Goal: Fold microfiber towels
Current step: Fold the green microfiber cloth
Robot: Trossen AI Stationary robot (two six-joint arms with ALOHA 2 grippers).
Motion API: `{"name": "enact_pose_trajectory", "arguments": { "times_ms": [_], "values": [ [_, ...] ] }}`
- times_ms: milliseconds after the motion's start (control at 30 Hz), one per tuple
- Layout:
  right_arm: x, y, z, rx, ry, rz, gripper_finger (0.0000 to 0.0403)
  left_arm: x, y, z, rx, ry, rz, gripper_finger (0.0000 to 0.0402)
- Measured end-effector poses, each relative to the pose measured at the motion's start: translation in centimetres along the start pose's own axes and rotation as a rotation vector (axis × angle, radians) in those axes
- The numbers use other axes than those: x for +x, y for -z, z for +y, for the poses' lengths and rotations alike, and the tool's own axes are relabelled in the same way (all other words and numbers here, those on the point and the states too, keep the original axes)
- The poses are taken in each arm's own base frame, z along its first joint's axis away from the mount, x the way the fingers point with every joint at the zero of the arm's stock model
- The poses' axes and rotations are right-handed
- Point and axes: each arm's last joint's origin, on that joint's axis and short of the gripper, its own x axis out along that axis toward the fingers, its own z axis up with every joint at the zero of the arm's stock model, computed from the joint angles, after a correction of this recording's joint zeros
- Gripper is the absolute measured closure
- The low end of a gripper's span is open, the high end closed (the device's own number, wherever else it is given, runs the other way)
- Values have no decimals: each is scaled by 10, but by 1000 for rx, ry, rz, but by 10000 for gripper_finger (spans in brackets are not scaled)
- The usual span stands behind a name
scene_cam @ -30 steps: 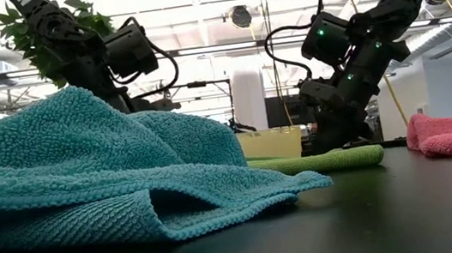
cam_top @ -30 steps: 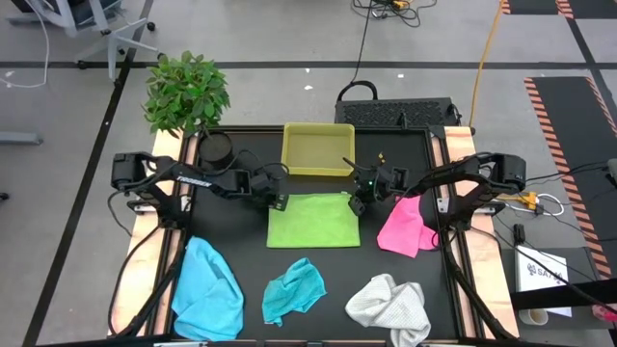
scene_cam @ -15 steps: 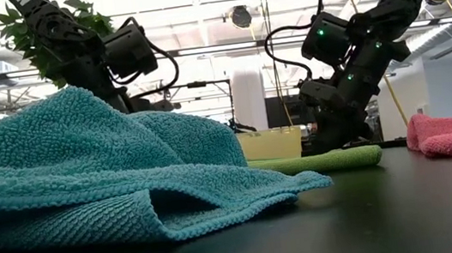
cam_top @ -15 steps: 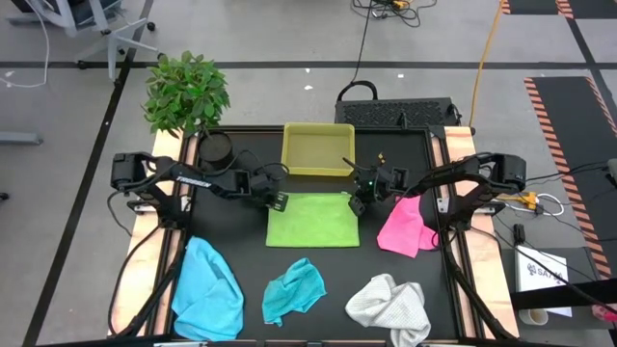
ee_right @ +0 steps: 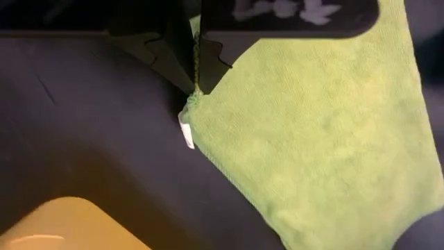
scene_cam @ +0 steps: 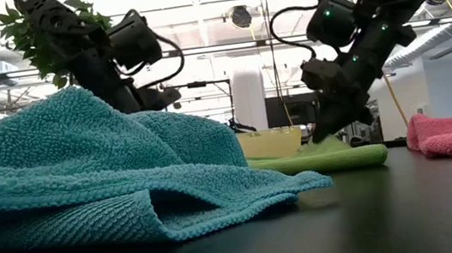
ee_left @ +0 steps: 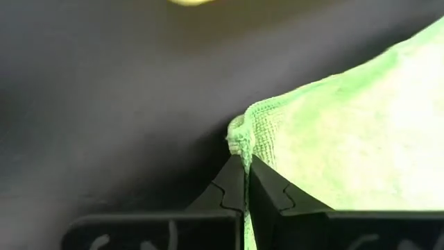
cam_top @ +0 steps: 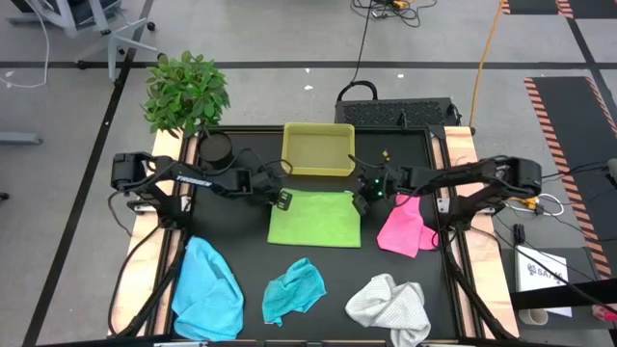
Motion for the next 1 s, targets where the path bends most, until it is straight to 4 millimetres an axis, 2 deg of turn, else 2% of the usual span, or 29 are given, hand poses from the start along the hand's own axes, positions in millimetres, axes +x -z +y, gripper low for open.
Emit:
{"name": "enact_pose_trajectory", "arguments": {
  "times_ms": [267,567,667,833,1000],
  "values": [
    [-6,5,8,-28,-13,15,403,-15,-17,-16,94,-57,-5,398],
    [-6,10,6,-37,30,57,401,-16,-14,-13,90,-100,33,396],
    [-5,10,6,-38,25,55,382,-16,-13,-11,82,-111,51,396],
    [-4,10,6,-35,38,54,328,-16,-13,-11,77,-108,53,394],
    [5,12,4,-37,49,71,287,-15,-13,-11,70,-110,47,375]
  ]
}}
